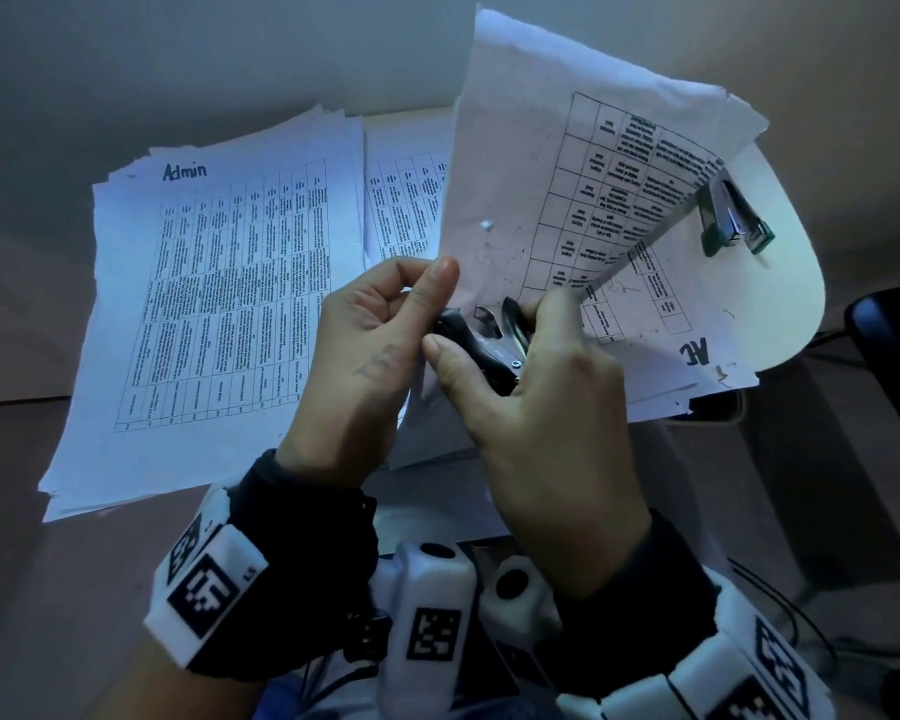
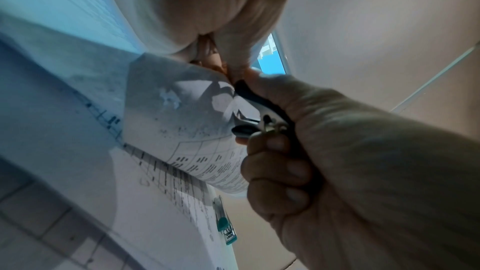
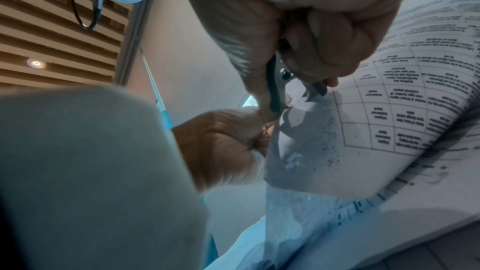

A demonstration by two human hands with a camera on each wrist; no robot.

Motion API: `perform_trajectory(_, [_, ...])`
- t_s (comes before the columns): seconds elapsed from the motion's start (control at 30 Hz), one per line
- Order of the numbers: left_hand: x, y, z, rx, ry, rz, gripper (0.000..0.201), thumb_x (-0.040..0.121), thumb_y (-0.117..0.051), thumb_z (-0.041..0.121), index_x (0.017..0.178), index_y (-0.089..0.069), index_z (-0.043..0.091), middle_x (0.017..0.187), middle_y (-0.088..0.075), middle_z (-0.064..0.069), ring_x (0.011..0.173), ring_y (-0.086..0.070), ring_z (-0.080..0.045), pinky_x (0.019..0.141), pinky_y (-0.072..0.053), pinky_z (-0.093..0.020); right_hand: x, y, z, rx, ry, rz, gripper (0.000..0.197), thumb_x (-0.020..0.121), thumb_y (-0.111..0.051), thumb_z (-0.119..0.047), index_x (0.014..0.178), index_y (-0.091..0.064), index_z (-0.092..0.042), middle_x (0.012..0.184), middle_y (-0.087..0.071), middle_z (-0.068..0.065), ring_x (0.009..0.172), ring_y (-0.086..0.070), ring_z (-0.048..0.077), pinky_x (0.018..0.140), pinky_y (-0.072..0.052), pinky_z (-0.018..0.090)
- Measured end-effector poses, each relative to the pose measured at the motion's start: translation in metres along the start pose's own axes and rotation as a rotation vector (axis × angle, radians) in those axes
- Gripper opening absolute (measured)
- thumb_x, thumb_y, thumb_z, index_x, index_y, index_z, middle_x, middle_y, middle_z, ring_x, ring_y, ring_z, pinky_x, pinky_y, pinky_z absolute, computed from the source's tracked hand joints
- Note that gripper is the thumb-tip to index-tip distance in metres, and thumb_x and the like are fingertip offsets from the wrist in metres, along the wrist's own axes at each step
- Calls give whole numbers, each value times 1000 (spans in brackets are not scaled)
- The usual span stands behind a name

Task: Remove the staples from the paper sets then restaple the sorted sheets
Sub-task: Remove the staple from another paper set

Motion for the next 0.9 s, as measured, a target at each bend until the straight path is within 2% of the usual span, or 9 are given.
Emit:
perform_trajectory(0.1, [-1, -2, 1, 20, -7, -12, 17, 75, -60, 27, 69, -57, 11, 66, -56, -14, 53, -55, -15, 53, -48, -23, 1, 0, 1, 43, 0, 4, 40, 80, -66, -43, 94, -47, -10, 80, -63, 4, 68, -58, 20, 63, -42, 30])
perform_trajectory(0.23, [-1, -3, -1, 19, 3, -12, 18, 76, -59, 27, 67, -56, 12, 62, -57, -9, 52, -53, -12, 53, -47, -22, 2, 0, 4, 90, -9, -1, 38, 81, -67, -40, 93, -47, -11, 78, -62, 0, 67, -59, 15, 62, -45, 29])
perform_trajectory(0.4, [0, 1, -1, 72, -10, -7, 22, 83, -64, 29, 65, -60, 18, 69, -56, -15, 64, -52, -24, 63, -45, -34, 2, 2, 10, 149, -32, -10, 35, 80, -67, -40, 90, -49, -12, 74, -63, -6, 65, -58, 8, 62, -47, 28])
perform_trajectory(0.5, [0, 3, 2, 102, -17, 2, 22, 81, -60, 31, 63, -60, 19, 69, -49, -14, 65, -43, -25, 63, -37, -36, 3, 2, 12, 179, -30, -7, 31, 81, -67, -38, 86, -50, -13, 68, -61, -7, 64, -57, 8, 57, -46, 23])
perform_trajectory(0.57, [0, 3, 4, 106, -13, 4, 22, 80, -60, 31, 63, -60, 18, 72, -44, -16, 69, -37, -28, 67, -33, -40, 4, 3, 11, 194, -22, 0, 30, 81, -68, -37, 85, -50, -13, 66, -60, -4, 63, -57, 11, 56, -45, 26])
perform_trajectory(0.67, [1, 1, 7, 100, -22, 0, 21, 81, -60, 30, 66, -58, 15, 75, -44, -17, 72, -38, -28, 71, -34, -41, 5, 4, 11, 226, -17, 20, 29, 81, -69, -35, 82, -50, -13, 67, -61, -2, 62, -57, 16, 57, -46, 31])
perform_trajectory(0.73, [2, 1, 9, 93, -31, -2, 20, 81, -61, 29, 66, -58, 15, 74, -45, -16, 72, -39, -27, 69, -36, -39, 5, 4, 11, 228, -3, 43, 29, 81, -69, -35, 82, -50, -13, 67, -61, -1, 60, -57, 15, 57, -47, 33])
perform_trajectory(0.8, [3, -1, 10, 95, -49, -8, 22, 81, -66, 28, 64, -59, 17, 67, -47, -12, 65, -40, -23, 61, -37, -32, 4, 6, 10, 202, 17, 84, 33, 79, -67, -40, 84, -50, -11, 68, -63, 1, 60, -58, 15, 59, -47, 37])
perform_trajectory(0.9, [0, -4, 14, 88, -90, -1, 19, 77, -62, 27, 64, -57, 14, 51, -48, 5, 48, -42, -7, 47, -37, -18, 3, 7, 9, 164, 47, 126, 35, 79, -62, -42, 84, -49, -10, 65, -61, 3, 57, -56, 15, 57, -45, 37])
Point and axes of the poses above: each hand's wrist, its own x-axis towards the middle knuckle, its own y-axis out of the back of the hand, z = x × y, the point moved 10 cm from there along x, towards the middle knuckle
